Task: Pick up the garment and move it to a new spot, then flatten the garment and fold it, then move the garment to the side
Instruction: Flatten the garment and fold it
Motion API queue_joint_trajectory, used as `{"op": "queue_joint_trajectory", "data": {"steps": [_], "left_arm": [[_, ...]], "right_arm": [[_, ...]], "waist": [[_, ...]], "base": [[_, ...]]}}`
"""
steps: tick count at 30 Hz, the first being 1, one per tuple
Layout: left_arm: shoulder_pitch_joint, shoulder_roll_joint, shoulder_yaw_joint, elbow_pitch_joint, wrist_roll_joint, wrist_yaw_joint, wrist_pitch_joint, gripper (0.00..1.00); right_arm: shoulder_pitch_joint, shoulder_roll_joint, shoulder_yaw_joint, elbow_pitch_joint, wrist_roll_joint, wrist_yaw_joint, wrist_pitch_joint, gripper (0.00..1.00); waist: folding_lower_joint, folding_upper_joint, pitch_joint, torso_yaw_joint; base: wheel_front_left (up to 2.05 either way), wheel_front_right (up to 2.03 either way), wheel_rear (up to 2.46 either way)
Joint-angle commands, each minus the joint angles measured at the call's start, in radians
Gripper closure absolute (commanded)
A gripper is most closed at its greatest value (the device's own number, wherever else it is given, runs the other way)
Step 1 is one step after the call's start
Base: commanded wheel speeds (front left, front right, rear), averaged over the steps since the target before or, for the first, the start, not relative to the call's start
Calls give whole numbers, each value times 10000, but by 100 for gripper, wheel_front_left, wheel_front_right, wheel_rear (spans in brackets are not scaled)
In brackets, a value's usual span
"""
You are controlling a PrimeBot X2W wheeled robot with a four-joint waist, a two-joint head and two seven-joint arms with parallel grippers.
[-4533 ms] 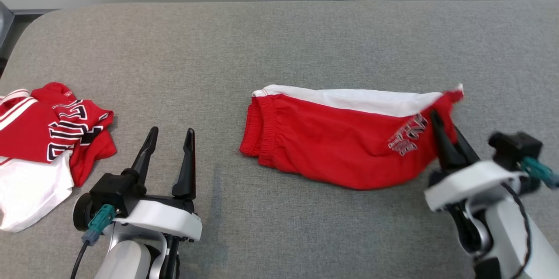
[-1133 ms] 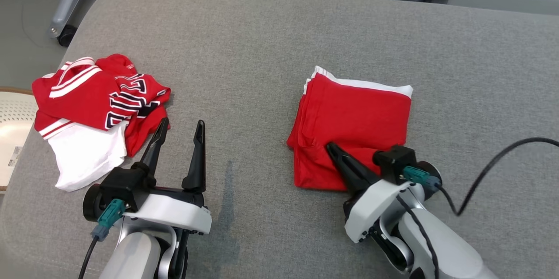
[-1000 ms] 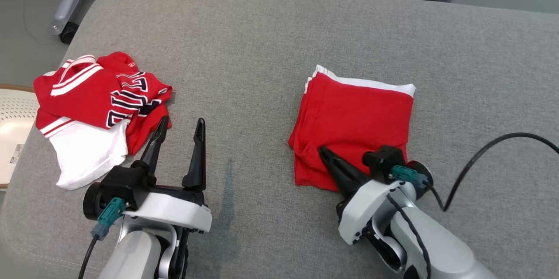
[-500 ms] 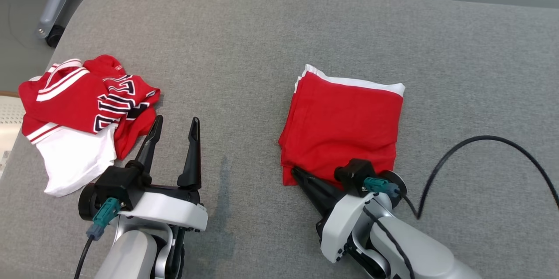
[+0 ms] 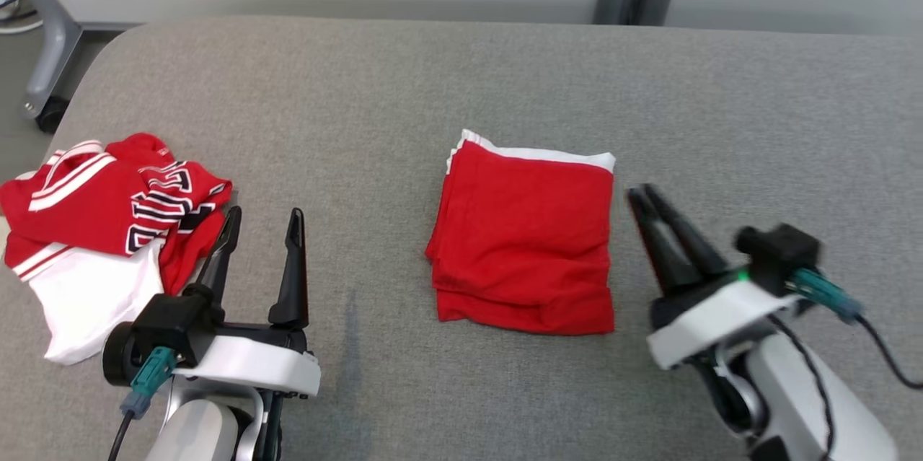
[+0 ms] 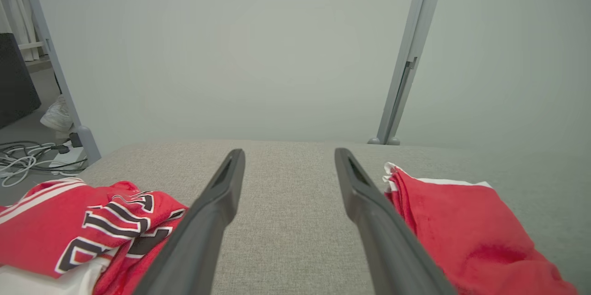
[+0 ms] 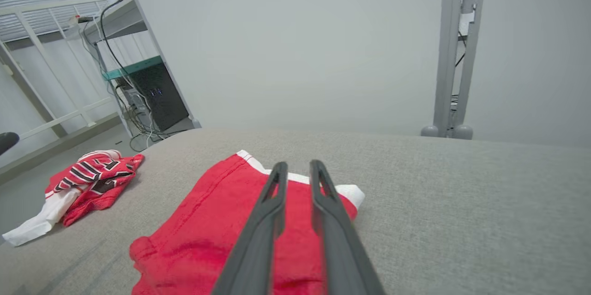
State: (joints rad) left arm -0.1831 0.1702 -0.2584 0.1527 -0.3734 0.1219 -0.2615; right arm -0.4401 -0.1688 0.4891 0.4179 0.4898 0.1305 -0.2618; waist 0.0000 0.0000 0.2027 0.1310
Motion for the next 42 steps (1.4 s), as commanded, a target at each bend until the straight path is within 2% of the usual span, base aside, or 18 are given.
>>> {"op": "queue_joint_trajectory", "data": {"steps": [1, 2, 3, 8, 16, 28, 42], "left_arm": [[135, 93, 89, -108, 29, 84, -34, 0], [196, 133, 113, -142, 41, 117, -33, 0], [259, 170, 139, -187, 50, 138, -35, 0], [612, 327, 249, -383, 49, 268, -16, 0], [1368, 633, 209, -703, 116, 406, 207, 0], [2444, 971, 55, -1264, 133, 656, 736, 0], [2759, 1109, -10, -1516, 84, 836, 1007, 0]], "right_arm": [[492, -90, -759, -405, -365, 5, -41, 56], [738, -108, -1159, -595, -555, 5, -40, 12], [954, -93, -1583, -787, -719, 5, -40, 0], [1971, 1, -3274, -1590, -1626, 5, 174, 0], [3431, 419, -4611, -2885, -2427, 5, 966, 0], [4849, 717, -5117, -3845, -2734, 5, 1693, 0], [5333, 941, -5477, -4237, -2892, 5, 1978, 0]], "waist": [[0, 0, -214, -194], [0, 0, -276, -243], [0, 0, -339, -291], [0, 0, -736, -478], [0, 0, -1515, -621], [0, 0, -2262, -744], [0, 0, -2400, -770]], "base": [[0, 0, 0], [0, 0, 0], [0, 0, 0], [0, 0, 0], [0, 0, 0], [0, 0, 0], [0, 0, 0]]}}
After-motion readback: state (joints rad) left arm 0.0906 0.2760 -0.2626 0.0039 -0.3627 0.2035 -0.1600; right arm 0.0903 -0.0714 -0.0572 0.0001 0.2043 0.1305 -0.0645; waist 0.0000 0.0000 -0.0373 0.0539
